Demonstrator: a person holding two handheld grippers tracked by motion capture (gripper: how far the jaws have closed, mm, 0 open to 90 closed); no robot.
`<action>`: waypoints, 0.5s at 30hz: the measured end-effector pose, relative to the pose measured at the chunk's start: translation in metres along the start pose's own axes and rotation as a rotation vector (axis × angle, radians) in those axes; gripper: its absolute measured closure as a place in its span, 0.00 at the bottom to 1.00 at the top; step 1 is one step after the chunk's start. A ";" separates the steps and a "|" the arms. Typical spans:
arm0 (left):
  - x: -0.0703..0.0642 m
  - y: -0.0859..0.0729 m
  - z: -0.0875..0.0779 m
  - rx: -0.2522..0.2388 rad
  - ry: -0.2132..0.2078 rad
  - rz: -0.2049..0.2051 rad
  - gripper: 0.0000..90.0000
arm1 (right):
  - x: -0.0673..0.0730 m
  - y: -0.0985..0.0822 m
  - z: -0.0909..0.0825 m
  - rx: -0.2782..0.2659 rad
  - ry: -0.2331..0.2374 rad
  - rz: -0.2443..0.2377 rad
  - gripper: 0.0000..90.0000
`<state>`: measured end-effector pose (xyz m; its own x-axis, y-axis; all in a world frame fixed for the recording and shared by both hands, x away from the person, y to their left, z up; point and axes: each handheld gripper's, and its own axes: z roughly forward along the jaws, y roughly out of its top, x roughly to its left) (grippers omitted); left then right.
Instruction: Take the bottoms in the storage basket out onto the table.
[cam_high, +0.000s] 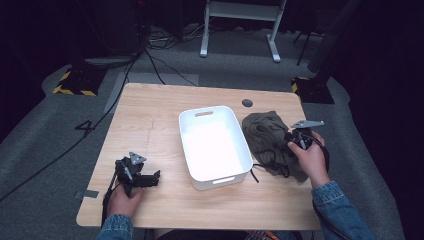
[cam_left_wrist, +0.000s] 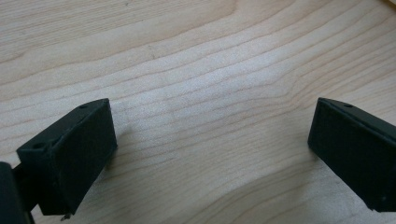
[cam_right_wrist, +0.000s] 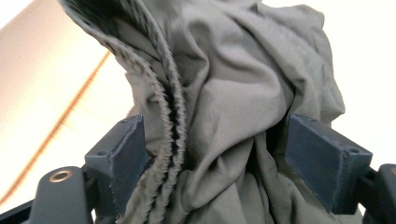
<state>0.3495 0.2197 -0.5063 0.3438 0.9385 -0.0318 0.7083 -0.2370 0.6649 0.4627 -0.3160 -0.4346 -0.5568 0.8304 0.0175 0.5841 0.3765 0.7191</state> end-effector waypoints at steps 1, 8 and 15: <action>0.000 0.000 0.000 0.000 0.000 0.000 0.01 | 0.001 0.000 -0.003 -0.009 0.000 0.000 0.24; 0.000 0.000 0.000 0.001 0.001 0.001 0.01 | 0.007 0.003 -0.023 -0.069 0.016 -0.008 0.24; 0.000 0.000 -0.001 0.001 0.002 0.002 0.01 | 0.013 0.000 -0.042 -0.171 0.052 -0.028 0.24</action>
<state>0.3489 0.2200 -0.5062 0.3441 0.9385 -0.0283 0.7082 -0.2396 0.6641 0.4308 -0.3227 -0.4052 -0.6039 0.7965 0.0287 0.4612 0.3198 0.8276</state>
